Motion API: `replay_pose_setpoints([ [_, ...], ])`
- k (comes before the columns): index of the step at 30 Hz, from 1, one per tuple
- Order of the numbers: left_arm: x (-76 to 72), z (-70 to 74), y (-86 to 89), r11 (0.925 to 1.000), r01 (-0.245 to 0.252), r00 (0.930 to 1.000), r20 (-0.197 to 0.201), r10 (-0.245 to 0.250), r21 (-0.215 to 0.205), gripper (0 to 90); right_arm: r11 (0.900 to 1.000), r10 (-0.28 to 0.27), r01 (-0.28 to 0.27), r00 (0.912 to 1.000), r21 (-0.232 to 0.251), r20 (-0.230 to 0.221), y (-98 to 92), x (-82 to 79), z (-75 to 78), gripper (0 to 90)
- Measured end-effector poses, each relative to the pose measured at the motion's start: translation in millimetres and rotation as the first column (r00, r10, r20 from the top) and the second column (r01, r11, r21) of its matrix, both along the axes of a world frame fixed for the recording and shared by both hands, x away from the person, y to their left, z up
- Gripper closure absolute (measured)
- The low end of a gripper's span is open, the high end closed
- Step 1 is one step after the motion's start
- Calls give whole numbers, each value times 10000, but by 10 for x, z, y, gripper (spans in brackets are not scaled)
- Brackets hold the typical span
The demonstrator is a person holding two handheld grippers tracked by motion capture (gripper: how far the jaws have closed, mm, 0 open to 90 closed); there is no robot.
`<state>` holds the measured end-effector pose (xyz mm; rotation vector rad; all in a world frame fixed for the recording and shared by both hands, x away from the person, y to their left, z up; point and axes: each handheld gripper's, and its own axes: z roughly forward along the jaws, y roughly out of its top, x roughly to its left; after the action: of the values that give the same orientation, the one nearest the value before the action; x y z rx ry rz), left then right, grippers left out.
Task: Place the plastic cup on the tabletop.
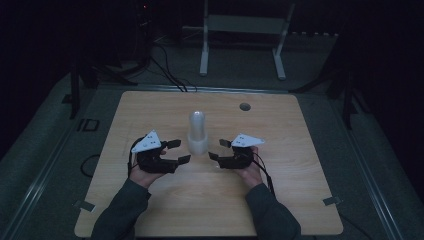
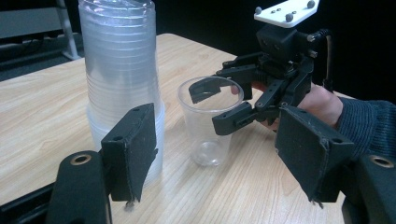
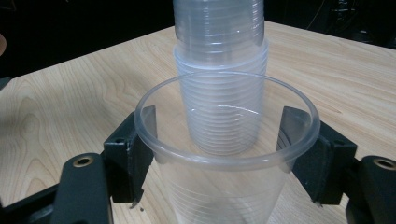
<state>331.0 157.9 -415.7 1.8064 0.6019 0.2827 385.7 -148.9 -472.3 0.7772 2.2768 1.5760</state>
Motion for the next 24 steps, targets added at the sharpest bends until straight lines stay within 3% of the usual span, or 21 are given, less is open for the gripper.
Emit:
replay_pose_setpoints([
  [24, 1, -7, 3, 10000, 2, 10000, -19, -2, -33, 292, 9997, -82, 82, 10000, -217, -2, -11, -19, -40, 277],
])
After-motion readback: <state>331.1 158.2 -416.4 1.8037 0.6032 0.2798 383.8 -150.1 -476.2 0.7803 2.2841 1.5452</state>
